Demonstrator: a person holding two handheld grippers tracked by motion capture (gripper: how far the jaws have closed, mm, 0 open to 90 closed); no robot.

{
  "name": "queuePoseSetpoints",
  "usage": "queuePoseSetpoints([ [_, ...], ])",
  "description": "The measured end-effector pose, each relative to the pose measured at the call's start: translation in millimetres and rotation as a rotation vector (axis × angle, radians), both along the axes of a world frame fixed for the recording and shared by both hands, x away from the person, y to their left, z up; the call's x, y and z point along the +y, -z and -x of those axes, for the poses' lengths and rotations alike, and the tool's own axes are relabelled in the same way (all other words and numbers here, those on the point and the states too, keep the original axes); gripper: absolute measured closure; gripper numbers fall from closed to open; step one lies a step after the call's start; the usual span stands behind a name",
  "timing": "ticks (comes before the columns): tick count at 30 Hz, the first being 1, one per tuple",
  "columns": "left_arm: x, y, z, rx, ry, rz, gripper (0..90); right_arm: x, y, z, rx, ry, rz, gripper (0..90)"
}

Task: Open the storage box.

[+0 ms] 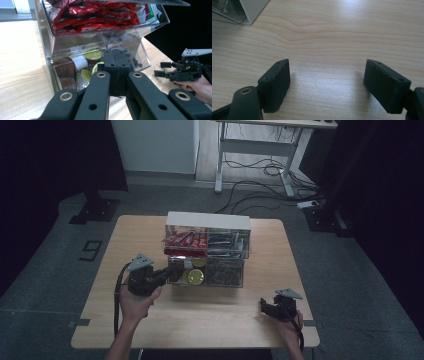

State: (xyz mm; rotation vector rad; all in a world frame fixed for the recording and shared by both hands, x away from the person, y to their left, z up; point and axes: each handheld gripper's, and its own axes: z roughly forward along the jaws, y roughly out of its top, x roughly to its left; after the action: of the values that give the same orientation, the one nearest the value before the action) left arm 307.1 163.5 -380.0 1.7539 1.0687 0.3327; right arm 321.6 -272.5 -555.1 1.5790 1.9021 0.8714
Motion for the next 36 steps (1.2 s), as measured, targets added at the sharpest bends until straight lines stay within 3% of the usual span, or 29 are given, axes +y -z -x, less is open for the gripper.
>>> queuePoseSetpoints([
  [25, -15.9, -21.1, -23.3, -0.001, 0.030, 0.006, 90.0, -0.2, -0.1, 0.1, 0.002, -0.002, 0.001, 21.1],
  [36, -21.5, -22.8, -35.2, 0.011, 0.030, 0.003, 90.0, -0.2, -0.1, 0.0, 0.002, -0.001, 0.001, 21.0],
])
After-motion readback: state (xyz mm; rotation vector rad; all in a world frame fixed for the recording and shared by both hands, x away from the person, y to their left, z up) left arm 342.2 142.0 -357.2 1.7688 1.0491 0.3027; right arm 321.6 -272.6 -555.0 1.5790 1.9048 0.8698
